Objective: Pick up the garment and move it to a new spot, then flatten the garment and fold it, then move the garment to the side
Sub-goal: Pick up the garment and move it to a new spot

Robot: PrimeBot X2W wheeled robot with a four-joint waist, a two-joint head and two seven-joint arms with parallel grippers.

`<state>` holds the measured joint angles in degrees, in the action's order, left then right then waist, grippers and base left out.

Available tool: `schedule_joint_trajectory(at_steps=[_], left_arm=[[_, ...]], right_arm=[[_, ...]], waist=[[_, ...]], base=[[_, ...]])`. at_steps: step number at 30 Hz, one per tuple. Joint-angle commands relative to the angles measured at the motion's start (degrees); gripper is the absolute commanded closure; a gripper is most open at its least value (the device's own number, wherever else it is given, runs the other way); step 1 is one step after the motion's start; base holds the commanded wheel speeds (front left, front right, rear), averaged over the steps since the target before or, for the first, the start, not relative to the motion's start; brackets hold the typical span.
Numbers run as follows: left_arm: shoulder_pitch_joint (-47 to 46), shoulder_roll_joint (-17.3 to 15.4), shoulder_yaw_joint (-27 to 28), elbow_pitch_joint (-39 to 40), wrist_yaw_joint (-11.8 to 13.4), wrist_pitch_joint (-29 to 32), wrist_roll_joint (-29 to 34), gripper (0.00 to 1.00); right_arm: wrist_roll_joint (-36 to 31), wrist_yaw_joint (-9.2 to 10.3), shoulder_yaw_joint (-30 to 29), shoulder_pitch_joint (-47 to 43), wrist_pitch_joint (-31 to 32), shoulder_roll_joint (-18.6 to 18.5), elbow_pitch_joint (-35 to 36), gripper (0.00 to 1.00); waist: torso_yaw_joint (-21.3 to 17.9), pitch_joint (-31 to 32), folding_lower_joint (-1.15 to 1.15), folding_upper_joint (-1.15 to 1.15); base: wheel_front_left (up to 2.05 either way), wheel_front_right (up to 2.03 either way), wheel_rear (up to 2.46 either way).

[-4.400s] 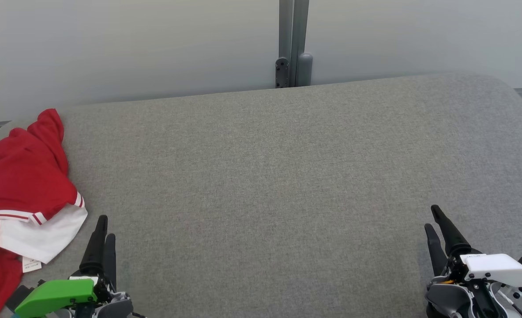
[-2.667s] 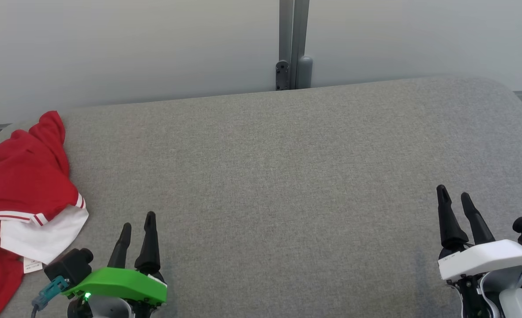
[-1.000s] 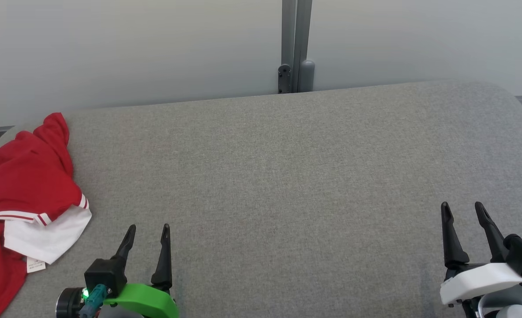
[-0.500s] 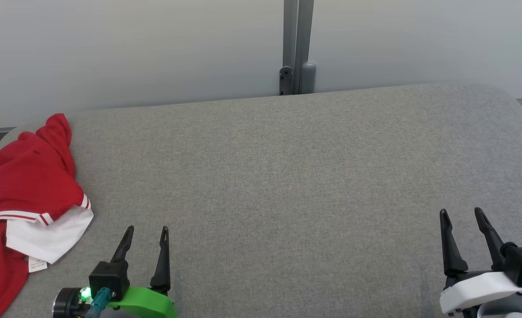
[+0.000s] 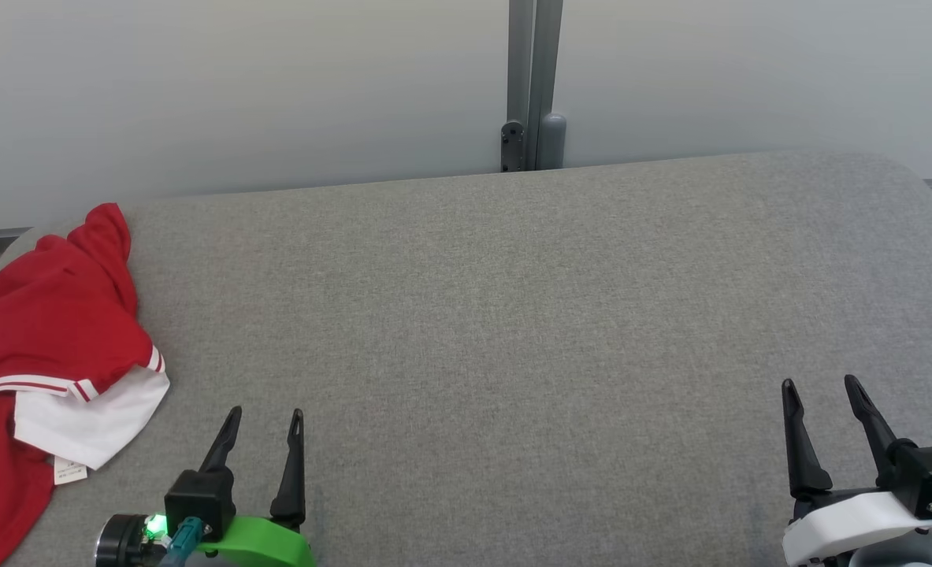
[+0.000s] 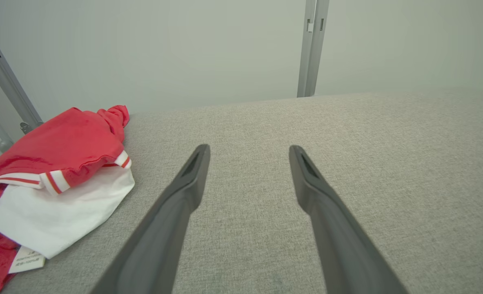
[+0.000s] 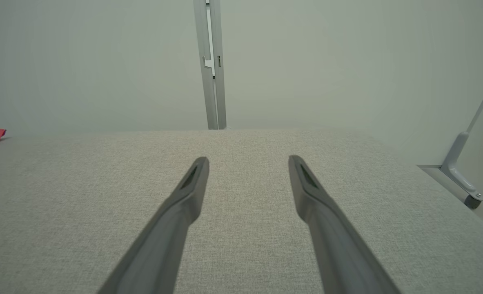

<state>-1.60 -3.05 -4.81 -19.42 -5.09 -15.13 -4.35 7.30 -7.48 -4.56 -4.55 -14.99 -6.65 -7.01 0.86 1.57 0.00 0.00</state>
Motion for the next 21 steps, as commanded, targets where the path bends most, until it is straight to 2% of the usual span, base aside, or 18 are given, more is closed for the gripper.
schedule_joint_trajectory(at_steps=[1,8,21], left_arm=[[0.35,0.01,0.15,-0.11,-0.37,-0.04,0.27,0.00],[-0.97,0.07,-0.20,-0.32,-0.62,-0.04,0.60,0.00],[0.76,0.06,0.64,-0.15,-0.65,-0.03,0.61,0.00]], right_arm=[[0.11,-0.02,-0.09,-0.64,-0.30,-0.22,0.06,0.00],[0.26,-0.02,0.66,-0.72,-0.29,-0.29,0.45,0.00],[0.52,-0.01,4.60,-0.10,-0.25,0.52,0.39,0.00]], waist=[[0.15,0.01,0.00,0.00],[3.34,0.05,0.00,0.00],[21.08,0.91,0.00,0.00]], base=[[0.00,0.00,0.00],[0.00,0.00,0.00],[0.00,0.00,0.00]])
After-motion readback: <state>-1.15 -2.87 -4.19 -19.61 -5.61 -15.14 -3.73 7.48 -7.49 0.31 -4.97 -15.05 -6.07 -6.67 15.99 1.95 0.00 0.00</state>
